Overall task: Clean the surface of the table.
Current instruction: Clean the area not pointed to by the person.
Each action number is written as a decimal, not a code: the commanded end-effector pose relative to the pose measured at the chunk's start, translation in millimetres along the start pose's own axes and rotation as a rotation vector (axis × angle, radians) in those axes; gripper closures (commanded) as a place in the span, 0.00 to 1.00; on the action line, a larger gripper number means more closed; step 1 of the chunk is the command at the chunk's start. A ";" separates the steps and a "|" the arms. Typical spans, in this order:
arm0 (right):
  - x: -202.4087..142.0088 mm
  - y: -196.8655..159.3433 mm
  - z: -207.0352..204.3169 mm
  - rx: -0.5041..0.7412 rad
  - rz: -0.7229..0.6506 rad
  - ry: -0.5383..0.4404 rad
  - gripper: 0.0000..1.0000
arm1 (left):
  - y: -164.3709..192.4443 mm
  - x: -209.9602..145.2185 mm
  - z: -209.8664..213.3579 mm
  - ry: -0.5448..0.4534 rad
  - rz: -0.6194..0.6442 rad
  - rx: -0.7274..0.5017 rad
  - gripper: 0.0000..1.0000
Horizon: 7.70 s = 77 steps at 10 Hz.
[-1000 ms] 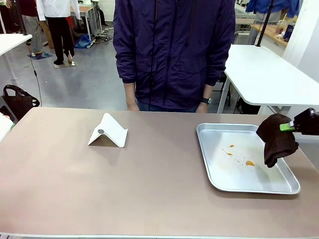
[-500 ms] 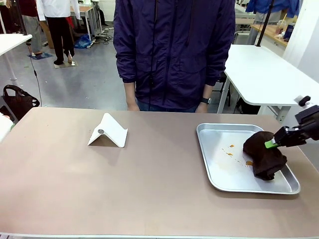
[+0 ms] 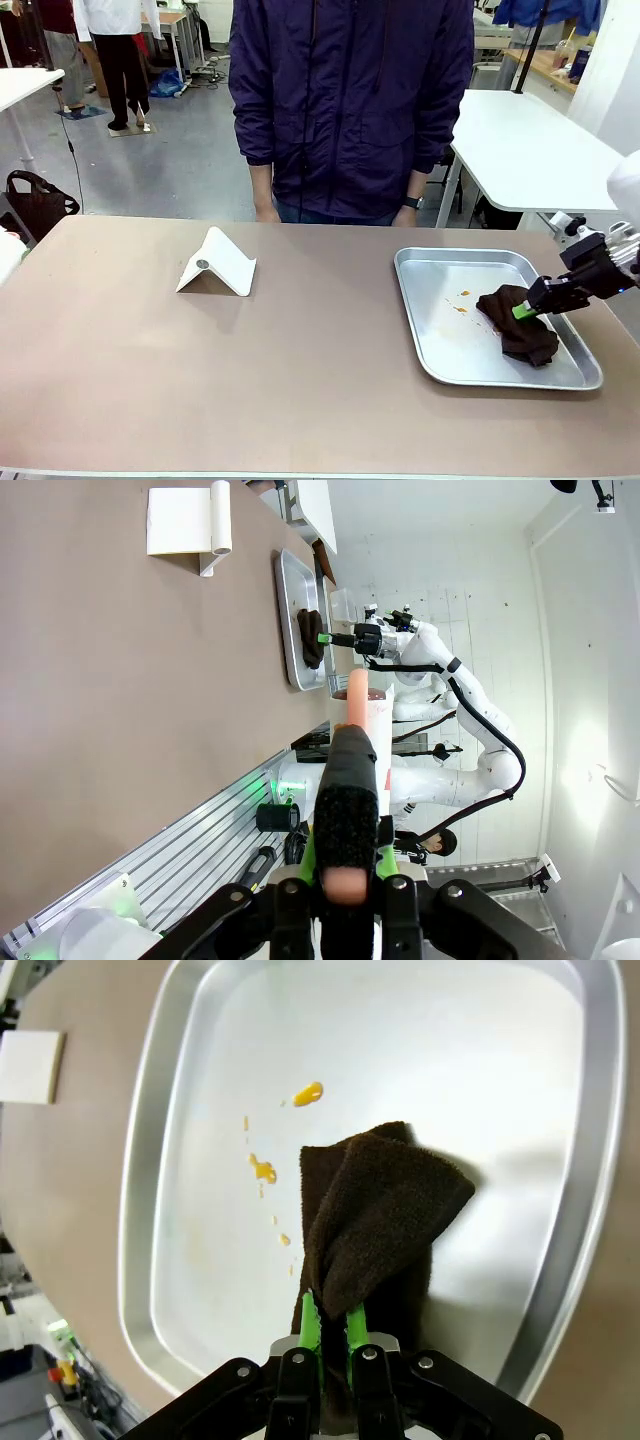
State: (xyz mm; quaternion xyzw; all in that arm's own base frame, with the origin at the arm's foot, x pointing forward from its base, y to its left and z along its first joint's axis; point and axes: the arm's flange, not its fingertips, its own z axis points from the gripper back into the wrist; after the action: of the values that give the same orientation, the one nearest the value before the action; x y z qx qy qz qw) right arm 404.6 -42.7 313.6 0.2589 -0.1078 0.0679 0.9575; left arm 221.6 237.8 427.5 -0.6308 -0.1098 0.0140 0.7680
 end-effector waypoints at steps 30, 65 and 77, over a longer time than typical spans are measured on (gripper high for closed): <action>30.1 11.0 -9.9 0.189 0.098 0.094 0.89 | -3.2 -2.5 -2.3 -0.009 0.008 -0.003 0.78; 82.9 -47.8 -6.0 0.191 -0.067 -0.124 0.89 | -3.2 -2.5 -2.3 -0.009 0.008 -0.003 0.78; 89.6 3.5 -89.3 0.222 0.019 0.138 0.89 | -3.2 -2.5 -2.3 -0.009 0.008 -0.003 0.78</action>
State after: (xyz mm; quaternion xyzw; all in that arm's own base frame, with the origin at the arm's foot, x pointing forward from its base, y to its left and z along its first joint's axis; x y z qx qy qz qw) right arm 510.1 -5.2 279.9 0.3563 -0.0755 0.0877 0.9272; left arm 220.7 236.6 426.0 -0.6311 -0.1097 0.0159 0.7677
